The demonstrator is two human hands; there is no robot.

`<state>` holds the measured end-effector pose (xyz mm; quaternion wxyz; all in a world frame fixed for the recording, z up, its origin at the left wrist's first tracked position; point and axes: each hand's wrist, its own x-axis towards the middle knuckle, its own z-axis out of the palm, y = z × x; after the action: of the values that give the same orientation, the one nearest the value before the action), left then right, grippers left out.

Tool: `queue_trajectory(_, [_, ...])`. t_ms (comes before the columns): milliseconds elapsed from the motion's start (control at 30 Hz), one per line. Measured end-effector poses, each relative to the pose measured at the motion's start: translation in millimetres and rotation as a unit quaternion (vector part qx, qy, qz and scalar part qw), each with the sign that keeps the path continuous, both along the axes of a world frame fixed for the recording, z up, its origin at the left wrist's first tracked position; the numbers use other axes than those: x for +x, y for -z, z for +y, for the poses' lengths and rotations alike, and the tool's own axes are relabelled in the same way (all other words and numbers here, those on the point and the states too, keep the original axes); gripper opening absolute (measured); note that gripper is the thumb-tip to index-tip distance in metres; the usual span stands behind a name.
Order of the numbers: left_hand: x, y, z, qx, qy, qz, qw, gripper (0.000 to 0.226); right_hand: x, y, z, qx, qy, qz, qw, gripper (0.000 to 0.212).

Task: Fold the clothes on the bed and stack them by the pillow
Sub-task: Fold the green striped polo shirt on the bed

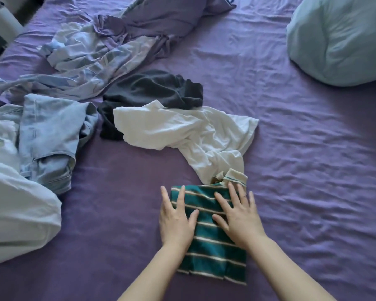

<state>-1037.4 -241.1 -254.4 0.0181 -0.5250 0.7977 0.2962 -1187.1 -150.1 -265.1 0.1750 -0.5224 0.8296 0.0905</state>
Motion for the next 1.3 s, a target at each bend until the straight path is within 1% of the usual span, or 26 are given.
queue_trajectory(67, [-5.7,-11.9,-7.1,0.063,-0.125,0.056,0.989,0.078,-4.9,-5.9,-9.4,-0.045,-0.039,0.014,0.998,0.055])
queue_trajectory(133, [-9.4,-19.3,-18.3,0.132,-0.239,0.093,0.958,0.085,-5.9,-15.7,-25.3,-0.059,-0.073,0.009,0.996,0.066])
queue_trajectory(200, [-10.3,-23.0,-31.0,0.183,-0.278,0.101,0.938,0.088,-1.7,-27.1,-43.4,-0.074,-0.107,-0.019,0.991,0.073])
queue_trajectory(267, [-7.4,-24.7,-42.0,0.219,-0.283,0.117,0.926,0.088,2.7,-34.4,-61.4,-0.076,-0.117,-0.103,0.985,0.074])
queue_trajectory(333, [-4.3,-28.8,-45.7,0.228,-0.253,0.147,0.929,0.089,5.3,-41.6,-75.0,-0.050,-0.119,-0.171,0.977,0.076])
queue_trajectory(400, [-2.5,-34.2,-42.2,0.200,-0.188,0.178,0.945,0.090,5.7,-47.1,-84.7,-0.056,-0.112,-0.239,0.963,0.083])
queue_trajectory(433, [-2.3,-37.3,-39.8,0.176,-0.144,0.192,0.955,0.091,5.0,-51.2,-88.5,-0.059,-0.094,-0.290,0.951,0.086])
queue_trajectory(500, [-4.5,-44.2,-34.6,0.125,-0.047,0.216,0.967,0.095,0.1,-58.9,-90.8,-0.036,-0.043,-0.405,0.913,0.087])
queue_trajectory(533, [-6.0,-48.0,-32.9,0.104,-0.002,0.227,0.968,0.096,-3.3,-64.4,-90.2,-0.021,-0.026,-0.439,0.898,0.084])
queue_trajectory(567, [-7.4,-51.5,-31.8,0.091,0.032,0.236,0.967,0.095,-6.6,-70.8,-89.0,-0.010,-0.022,-0.447,0.894,0.080])
queue_trajectory(633, [-9.1,-55.3,-31.8,0.085,0.063,0.239,0.965,0.096,-15.1,-78.4,-83.6,-0.003,-0.026,-0.411,0.911,0.066])
queue_trajectory(700, [-10.0,-53.8,-34.2,0.117,0.065,0.199,0.971,0.100,-21.1,-85.7,-76.8,0.001,-0.025,-0.368,0.930,0.052])
queue_trajectory(767, [-11.1,-50.3,-36.7,0.170,0.096,0.107,0.975,0.106,-25.1,-91.9,-69.4,-0.011,-0.016,-0.358,0.934,0.046])
queue_trajectory(800, [-11.0,-48.7,-36.8,0.195,0.121,0.050,0.972,0.103,-27.3,-94.9,-65.5,-0.020,-0.008,-0.359,0.933,0.044])
queue_trajectory(833, [-10.5,-47.5,-36.4,0.210,0.142,0.000,0.967,0.093,-30.1,-99.0,-61.2,-0.032,0.002,-0.360,0.932,0.042])
queue_trajectory(867, [-9.5,-46.1,-35.7,0.212,0.150,-0.033,0.965,0.074,-34.4,-103.4,-56.5,-0.045,0.017,-0.357,0.933,0.039])
queue_trajectory(900, [-8.5,-46.5,-34.7,0.207,0.149,-0.051,0.966,0.056,-40.2,-108.3,-51.0,-0.056,0.036,-0.355,0.933,0.036])
queue_trajectory(933, [-7.5,-47.3,-33.6,0.197,0.148,-0.064,0.967,0.043,-47.5,-112.8,-45.0,-0.072,0.056,-0.357,0.930,0.035])
queue_trajectory(1000, [-8.1,-52.4,-34.8,0.150,0.174,-0.083,0.970,0.027,-63.1,-123.7,-32.4,-0.106,0.095,-0.365,0.920,0.034])
queue_trajectory(1067, [-13.9,-65.0,-40.0,0.110,0.197,-0.067,0.972,0.016,-78.3,-137.9,-17.2,-0.140,0.125,-0.370,0.910,0.032])
queue_trajectory(1167, [-36.3,-94.9,-49.8,0.100,0.227,0.014,0.969,0.012,-100.2,-156.6,9.7,-0.187,0.184,-0.368,0.892,0.031])
queue_trajectory(1200, [-45.1,-104.2,-52.2,0.102,0.229,0.043,0.967,0.015,-107.0,-161.4,18.9,-0.200,0.205,-0.364,0.886,0.031])
queue_trajectory(1267, [-64.8,-122.9,-51.2,0.118,0.217,0.112,0.963,0.041,-119.1,-170.5,36.1,-0.225,0.242,-0.355,0.875,0.032])
queue_trajectory(1300, [-74.8,-131.9,-47.9,0.136,0.198,0.147,0.960,0.052,-124.1,-176.5,44.7,-0.241,0.262,-0.358,0.863,0.032])
